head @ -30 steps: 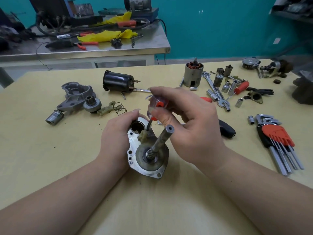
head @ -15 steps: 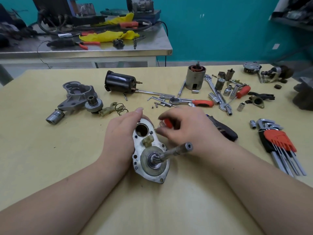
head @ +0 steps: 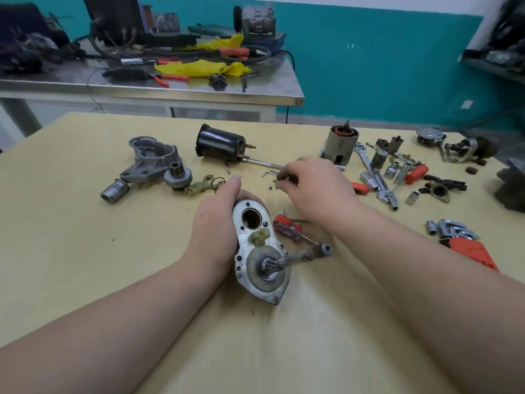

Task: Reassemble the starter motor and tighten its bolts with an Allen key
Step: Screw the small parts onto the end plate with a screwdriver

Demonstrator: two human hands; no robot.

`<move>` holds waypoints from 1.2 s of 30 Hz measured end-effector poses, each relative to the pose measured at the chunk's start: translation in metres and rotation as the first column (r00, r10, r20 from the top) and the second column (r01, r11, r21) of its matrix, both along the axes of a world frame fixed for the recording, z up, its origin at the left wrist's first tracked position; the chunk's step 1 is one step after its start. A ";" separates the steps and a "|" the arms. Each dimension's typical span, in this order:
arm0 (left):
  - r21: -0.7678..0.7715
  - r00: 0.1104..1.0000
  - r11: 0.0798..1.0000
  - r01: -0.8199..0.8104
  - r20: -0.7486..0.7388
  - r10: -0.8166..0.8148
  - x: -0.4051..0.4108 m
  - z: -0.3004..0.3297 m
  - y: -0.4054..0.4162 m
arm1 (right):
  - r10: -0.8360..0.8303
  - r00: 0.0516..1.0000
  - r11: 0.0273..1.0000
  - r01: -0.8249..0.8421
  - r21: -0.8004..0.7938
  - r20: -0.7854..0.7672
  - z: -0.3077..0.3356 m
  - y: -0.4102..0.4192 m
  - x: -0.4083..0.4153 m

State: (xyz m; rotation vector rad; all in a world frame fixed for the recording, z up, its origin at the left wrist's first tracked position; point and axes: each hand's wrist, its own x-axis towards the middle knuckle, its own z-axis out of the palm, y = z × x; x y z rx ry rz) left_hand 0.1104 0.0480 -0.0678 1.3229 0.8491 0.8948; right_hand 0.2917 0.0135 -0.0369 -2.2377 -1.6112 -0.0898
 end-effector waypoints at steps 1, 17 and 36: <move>-0.002 1.000 1.000 -0.006 0.001 0.006 0.000 0.001 0.000 | 0.006 1.000 1.000 -0.005 -0.031 0.022 0.002 0.010 0.002; 0.193 0.995 0.981 -0.001 -0.097 0.020 0.000 -0.004 0.005 | 0.067 0.952 0.988 -0.021 -0.154 0.298 -0.020 0.055 0.005; 0.179 0.971 0.983 0.049 -0.240 -0.005 0.002 0.002 0.010 | 0.386 0.596 0.899 -0.072 0.432 -0.704 0.000 -0.063 -0.053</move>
